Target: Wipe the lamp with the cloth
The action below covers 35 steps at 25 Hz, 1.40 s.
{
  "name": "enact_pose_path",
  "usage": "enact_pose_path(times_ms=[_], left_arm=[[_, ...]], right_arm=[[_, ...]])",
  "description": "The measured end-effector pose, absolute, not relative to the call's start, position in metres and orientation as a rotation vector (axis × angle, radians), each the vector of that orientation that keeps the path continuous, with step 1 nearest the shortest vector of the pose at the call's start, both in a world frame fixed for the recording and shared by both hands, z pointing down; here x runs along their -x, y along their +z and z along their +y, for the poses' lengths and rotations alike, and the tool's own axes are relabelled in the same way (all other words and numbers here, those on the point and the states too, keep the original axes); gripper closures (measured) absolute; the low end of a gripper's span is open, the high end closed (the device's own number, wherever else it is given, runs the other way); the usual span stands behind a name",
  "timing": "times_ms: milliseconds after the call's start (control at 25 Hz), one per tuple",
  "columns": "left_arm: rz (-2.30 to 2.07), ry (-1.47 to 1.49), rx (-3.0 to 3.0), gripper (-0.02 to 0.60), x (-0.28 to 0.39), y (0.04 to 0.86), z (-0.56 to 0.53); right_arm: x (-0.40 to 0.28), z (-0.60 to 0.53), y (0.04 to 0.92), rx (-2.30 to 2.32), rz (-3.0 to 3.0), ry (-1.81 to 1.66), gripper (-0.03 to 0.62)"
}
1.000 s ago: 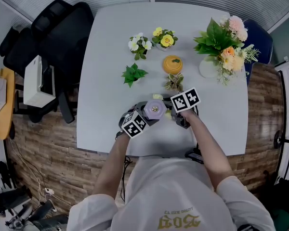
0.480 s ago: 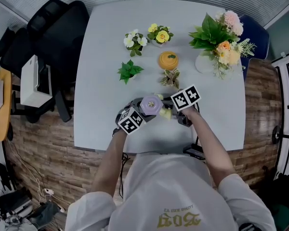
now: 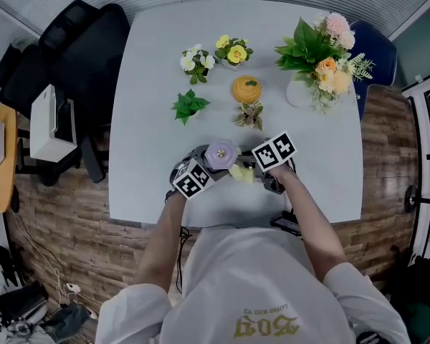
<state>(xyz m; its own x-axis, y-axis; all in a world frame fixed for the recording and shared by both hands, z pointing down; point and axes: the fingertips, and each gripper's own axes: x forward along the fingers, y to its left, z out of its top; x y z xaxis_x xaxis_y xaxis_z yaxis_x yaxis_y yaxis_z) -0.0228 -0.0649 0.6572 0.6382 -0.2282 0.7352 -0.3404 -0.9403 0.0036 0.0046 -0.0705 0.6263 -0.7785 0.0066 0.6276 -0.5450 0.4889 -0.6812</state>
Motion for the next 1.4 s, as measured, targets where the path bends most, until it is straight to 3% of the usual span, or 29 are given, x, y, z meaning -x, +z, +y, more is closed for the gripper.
enact_pose_path(times_ms=[440, 960, 1000, 1120, 1400], left_arm=[[-0.601, 1.134, -2.656, 0.273, 0.032, 0.651, -0.066], [-0.982, 0.688, -2.506, 0.276, 0.074, 0.593, -0.056], [-1.037, 0.640, -2.492, 0.281, 0.082, 0.585, -0.058], [-1.197, 0.537, -2.492, 0.376, 0.104, 0.554, -0.065], [-1.403, 0.334, -2.575, 0.451, 0.111, 0.476, -0.078]], right_arm=[[-0.032, -0.076, 0.592, -0.760, -2.244, 1.134, 0.543], [-0.074, -0.093, 0.534, -1.205, -2.310, 0.907, 0.543], [-0.076, -0.093, 0.528, -1.238, -2.319, 0.874, 0.543], [-0.076, -0.091, 0.511, -1.315, -2.346, 0.766, 0.543], [-0.063, -0.089, 0.471, -1.412, -2.401, 0.527, 0.543]])
